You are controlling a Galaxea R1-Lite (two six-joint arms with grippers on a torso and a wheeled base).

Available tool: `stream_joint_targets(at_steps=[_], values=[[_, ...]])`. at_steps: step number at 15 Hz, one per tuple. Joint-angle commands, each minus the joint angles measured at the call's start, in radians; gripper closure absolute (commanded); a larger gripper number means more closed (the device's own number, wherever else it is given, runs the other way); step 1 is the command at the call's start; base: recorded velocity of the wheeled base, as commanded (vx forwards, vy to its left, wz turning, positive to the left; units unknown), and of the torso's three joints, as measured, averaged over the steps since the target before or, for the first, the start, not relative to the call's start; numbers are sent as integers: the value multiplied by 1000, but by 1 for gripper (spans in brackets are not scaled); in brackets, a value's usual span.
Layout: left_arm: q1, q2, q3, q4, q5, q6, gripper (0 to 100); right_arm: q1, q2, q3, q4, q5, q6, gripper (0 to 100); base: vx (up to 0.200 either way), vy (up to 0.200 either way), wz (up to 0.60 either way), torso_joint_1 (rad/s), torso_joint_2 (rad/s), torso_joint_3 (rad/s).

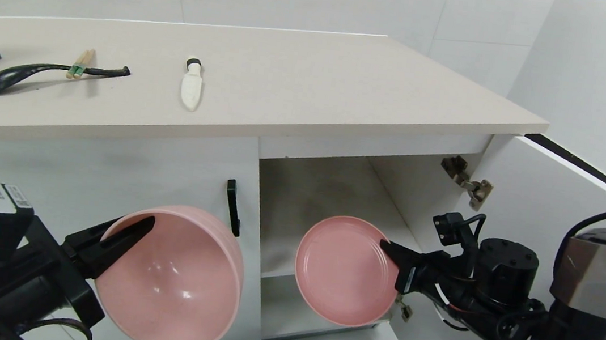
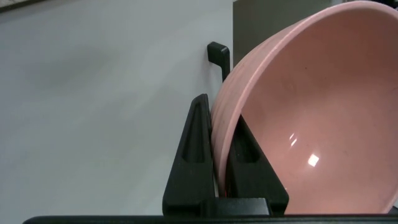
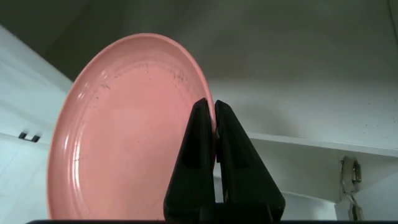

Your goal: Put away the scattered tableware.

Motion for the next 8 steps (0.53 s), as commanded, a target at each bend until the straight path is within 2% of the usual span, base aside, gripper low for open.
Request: stream_joint_targets(at_steps=[1, 8], values=[[-3, 0, 0, 0, 0, 0, 100, -12, 51, -33, -1, 1, 7, 100, 0, 0, 0, 0, 0, 0], [-25, -30, 0, -2, 0, 0, 100, -12, 183, -206, -1, 1, 32, 100, 0, 0, 0, 0, 0, 0]])
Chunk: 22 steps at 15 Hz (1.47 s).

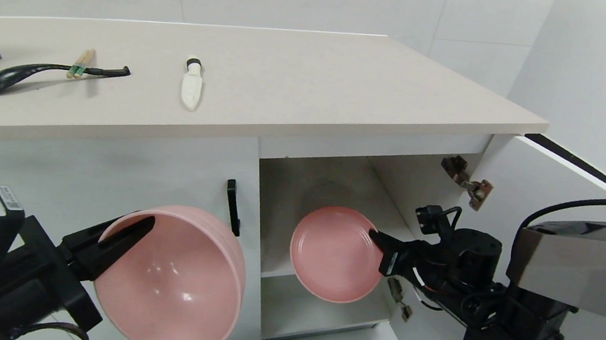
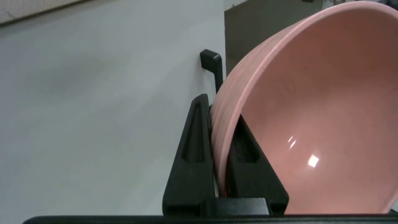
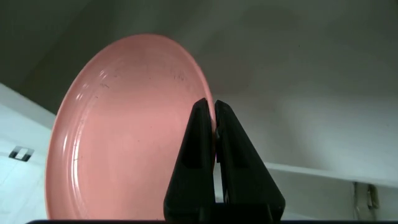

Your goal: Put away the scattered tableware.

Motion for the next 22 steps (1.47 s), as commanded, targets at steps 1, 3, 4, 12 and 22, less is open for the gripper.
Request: stream_joint_targets(at_steps=[1, 3, 4, 12, 22], values=[[-4, -8, 0, 0, 0, -1, 100, 1, 47, -38, -1, -1, 0, 100, 0, 0, 0, 0, 0, 0], [-4, -8, 0, 0, 0, -1, 100, -2, 64, -53, -1, -1, 13, 100, 0, 0, 0, 0, 0, 0], [-4, -8, 0, 0, 0, -1, 100, -3, 76, -70, -1, -1, 34, 100, 0, 0, 0, 0, 0, 0], [-4, -10, 0, 1, 0, -1, 100, -57, 224, -282, -1, -1, 60, 100, 0, 0, 0, 0, 0, 0], [-5, -10, 0, 18, 0, 1, 100, -91, 293, -498, 185, -3, 51, 100, 0, 0, 0, 0, 0, 0]])
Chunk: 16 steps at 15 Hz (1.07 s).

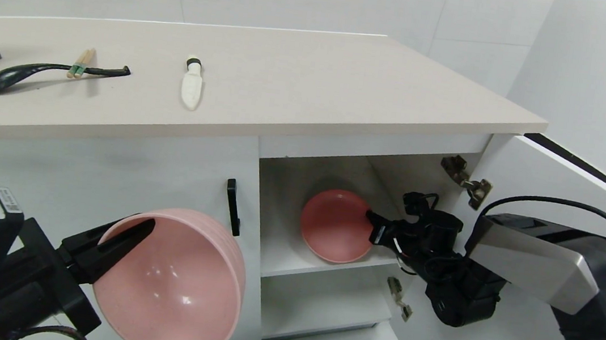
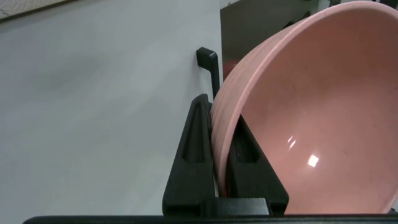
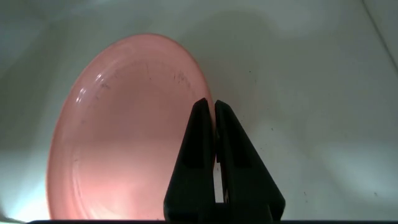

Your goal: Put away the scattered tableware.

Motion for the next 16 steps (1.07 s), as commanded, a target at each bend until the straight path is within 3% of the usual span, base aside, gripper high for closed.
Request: stream_joint_targets(at_steps=[1, 15, 16], values=[[0, 1, 0, -1, 0, 1, 100, 9, 31, -36, 12, -11, -3, 100, 0, 0, 0, 0, 0, 0], [-2, 2, 0, 0, 0, 1, 100, 17, 74, -151, 90, -99, -25, 100, 0, 0, 0, 0, 0, 0], [-2, 2, 0, 0, 0, -1, 100, 15, 79, -153, 88, -100, -25, 0, 0, 0, 0, 0, 0, 0]])
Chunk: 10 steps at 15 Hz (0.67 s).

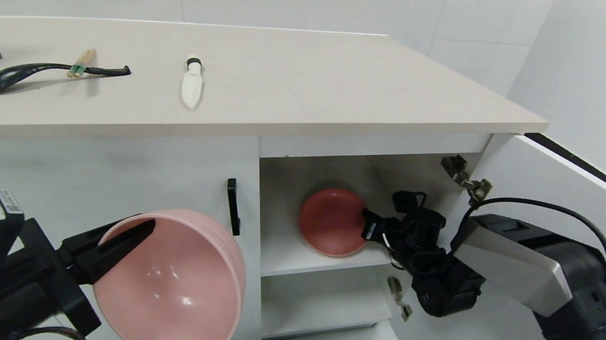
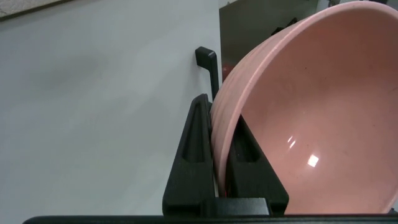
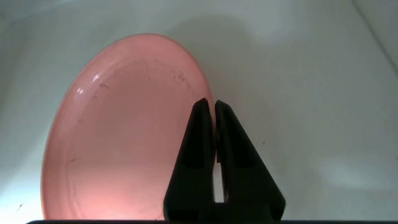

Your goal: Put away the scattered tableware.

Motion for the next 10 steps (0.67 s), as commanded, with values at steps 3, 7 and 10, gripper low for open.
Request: stream_joint_targets(at_steps=[3, 7, 10], values=[[0, 2, 0, -1, 0, 0, 100, -6, 11, -8, -5, 0, -2, 0, 0, 0, 0, 0, 0, 0], [0, 6, 0, -1, 0, 0, 100, -18, -59, 90, -166, -38, -202, 0, 0, 0, 0, 0, 0, 0], [0, 3, 0, 13, -1, 1, 100, 75, -259, 409, -264, -30, -226, 0, 0, 0, 0, 0, 0, 0]])
